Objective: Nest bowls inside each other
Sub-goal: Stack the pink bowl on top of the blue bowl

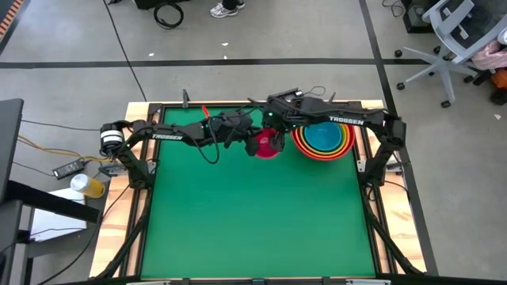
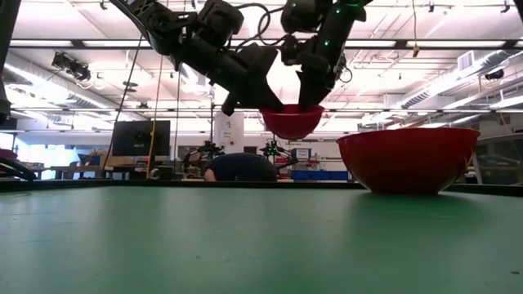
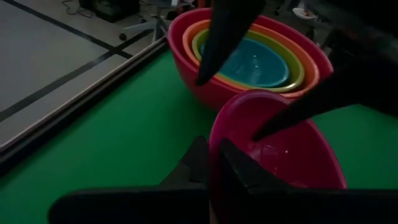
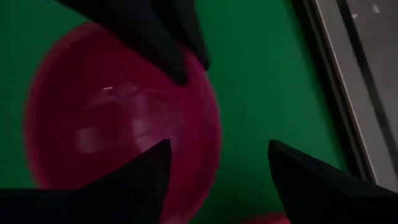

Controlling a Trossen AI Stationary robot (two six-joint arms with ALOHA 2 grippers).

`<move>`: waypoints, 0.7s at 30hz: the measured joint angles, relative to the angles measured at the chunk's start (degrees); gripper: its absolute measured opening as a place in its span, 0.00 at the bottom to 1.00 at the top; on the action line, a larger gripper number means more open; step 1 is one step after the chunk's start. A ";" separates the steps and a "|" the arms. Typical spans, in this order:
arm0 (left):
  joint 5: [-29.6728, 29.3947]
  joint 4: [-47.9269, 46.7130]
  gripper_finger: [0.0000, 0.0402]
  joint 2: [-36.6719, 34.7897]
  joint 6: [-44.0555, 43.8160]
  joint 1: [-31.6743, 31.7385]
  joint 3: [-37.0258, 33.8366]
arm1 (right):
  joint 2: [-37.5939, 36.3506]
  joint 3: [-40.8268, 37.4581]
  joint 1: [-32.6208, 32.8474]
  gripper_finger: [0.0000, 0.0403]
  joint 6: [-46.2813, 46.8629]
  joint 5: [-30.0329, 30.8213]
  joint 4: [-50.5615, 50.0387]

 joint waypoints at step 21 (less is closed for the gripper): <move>1.60 0.42 0.29 0.00 1.67 -0.01 0.02 | 0.28 -0.03 -0.74 0.05 -0.47 0.40 -6.53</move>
